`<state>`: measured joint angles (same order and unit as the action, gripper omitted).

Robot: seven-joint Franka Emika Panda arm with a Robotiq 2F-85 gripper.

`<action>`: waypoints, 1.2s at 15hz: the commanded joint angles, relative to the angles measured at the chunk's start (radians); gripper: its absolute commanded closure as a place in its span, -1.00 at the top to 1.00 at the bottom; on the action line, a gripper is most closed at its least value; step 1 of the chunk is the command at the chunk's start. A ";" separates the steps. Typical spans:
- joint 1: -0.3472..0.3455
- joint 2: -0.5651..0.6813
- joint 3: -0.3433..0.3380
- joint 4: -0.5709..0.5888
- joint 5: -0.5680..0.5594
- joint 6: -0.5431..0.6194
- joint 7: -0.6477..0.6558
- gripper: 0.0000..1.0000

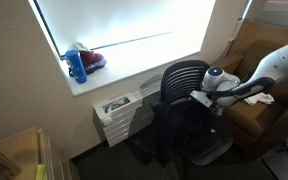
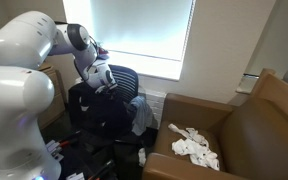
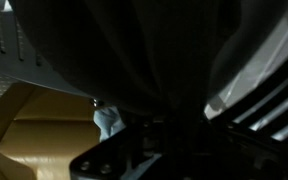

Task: Pick the black garment on the chair, put it on the sofa then move the black chair

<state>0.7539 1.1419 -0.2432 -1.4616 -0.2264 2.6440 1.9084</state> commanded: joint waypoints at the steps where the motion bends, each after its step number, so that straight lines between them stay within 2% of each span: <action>1: 0.149 -0.193 -0.163 -0.233 -0.051 0.140 0.190 -0.97; 5: 0.306 -0.351 -0.321 -0.397 -0.035 0.200 0.414 -0.97; 7: 0.388 -0.435 -0.397 -0.475 -0.039 0.184 0.526 -0.97; 9: 0.493 -0.501 -0.505 -0.546 -0.062 0.179 0.652 -0.97; 10: 0.582 -0.511 -0.605 -0.572 -0.104 0.185 0.732 -0.97; 11: 0.645 -0.516 -0.687 -0.580 -0.250 0.177 0.800 -0.97; 12: 0.703 -0.576 -0.727 -0.633 -0.273 0.139 0.689 -0.97; 13: 0.598 -0.477 -0.635 -0.522 -0.201 0.151 0.709 -0.87; 14: 0.650 -0.506 -0.684 -0.555 -0.227 0.146 0.696 -0.87; 15: 0.678 -0.529 -0.705 -0.581 -0.240 0.141 0.694 -0.87; 18: 0.692 -0.549 -0.713 -0.613 -0.249 0.140 0.693 -0.87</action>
<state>1.4507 0.5949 -0.9607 -2.0777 -0.4724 2.7869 2.6017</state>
